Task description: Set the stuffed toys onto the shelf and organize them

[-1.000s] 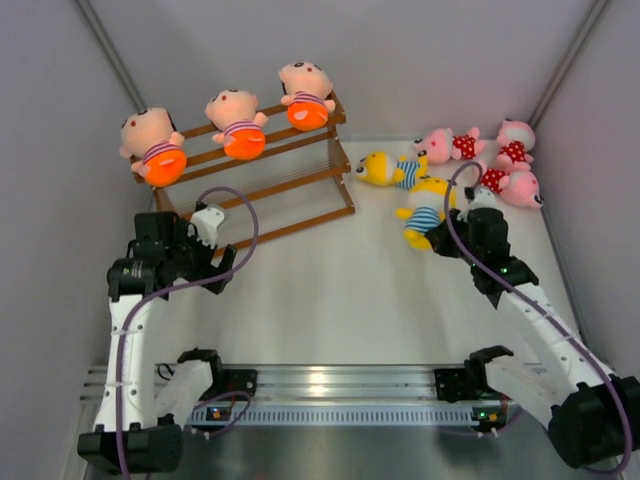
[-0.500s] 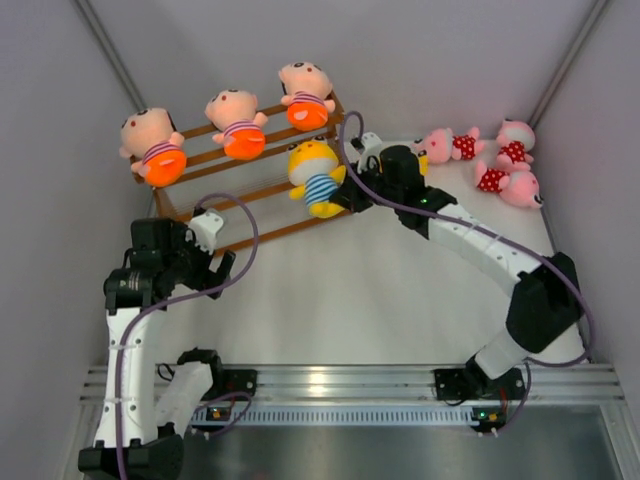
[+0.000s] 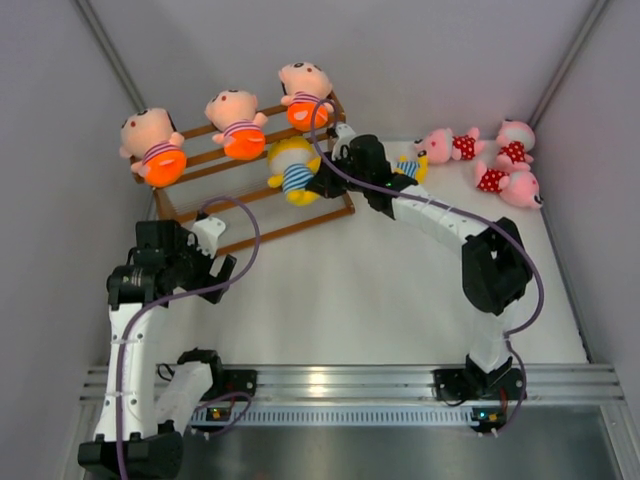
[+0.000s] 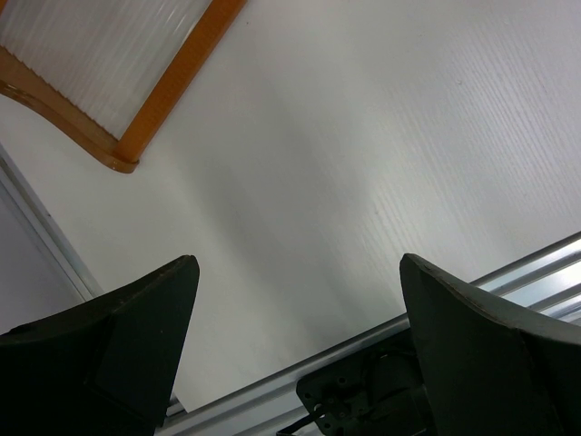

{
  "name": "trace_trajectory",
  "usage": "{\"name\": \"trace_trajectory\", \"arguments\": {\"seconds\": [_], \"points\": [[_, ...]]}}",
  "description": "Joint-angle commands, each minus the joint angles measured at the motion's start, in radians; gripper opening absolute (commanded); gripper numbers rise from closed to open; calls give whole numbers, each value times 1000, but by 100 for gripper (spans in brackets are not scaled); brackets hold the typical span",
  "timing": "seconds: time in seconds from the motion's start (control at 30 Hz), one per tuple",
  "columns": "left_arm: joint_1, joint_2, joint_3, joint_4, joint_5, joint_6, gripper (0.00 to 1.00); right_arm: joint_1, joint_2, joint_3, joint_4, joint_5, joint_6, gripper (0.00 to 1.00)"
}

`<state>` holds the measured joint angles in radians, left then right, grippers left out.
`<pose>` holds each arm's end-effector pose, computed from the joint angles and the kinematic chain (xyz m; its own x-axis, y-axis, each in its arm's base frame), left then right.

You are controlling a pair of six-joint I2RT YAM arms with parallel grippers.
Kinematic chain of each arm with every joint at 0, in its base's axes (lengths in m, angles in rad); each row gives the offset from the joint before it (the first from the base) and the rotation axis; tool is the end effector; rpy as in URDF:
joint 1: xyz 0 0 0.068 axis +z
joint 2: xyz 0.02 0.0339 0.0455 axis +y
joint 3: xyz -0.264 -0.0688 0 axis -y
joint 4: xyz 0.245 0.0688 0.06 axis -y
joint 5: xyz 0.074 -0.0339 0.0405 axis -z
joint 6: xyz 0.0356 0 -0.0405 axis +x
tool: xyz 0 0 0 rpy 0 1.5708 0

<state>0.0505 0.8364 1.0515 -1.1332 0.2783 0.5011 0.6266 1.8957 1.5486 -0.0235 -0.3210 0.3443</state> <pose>0.1357 -0.0029 0.3344 -0.6392 0.4302 -0.6375 0.4847 0.8689 0.1003 0.3624 0.2762 0.2977 -0.5444 0.0013 -0.8388 -0.6490 0.6329 0.4222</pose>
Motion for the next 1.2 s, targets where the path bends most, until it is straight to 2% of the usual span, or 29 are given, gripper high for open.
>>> {"name": "trace_trajectory", "arguments": {"seconds": [0.0,0.3,0.43,0.5,0.6,0.63,0.8,1.1,1.17], "points": [[-3,-14,36,-16,7,8,98,19,12,74,115,8,33,0],[-3,-46,25,-14,45,7,98,16,72,96,155,66,91,7],[-8,-54,31,-14,44,8,98,10,86,93,165,122,119,20],[-9,-59,33,-14,39,10,98,10,98,97,174,128,137,22],[-15,-57,35,-14,42,13,98,10,111,114,172,129,147,32],[-17,-53,36,-14,42,14,98,10,114,120,171,137,150,41],[-18,-51,39,-14,39,13,98,10,102,122,146,166,147,48],[-21,-42,47,-16,25,19,98,16,8,70,154,143,165,77],[-20,-40,45,-14,22,19,98,21,-19,61,139,155,144,79]]}}
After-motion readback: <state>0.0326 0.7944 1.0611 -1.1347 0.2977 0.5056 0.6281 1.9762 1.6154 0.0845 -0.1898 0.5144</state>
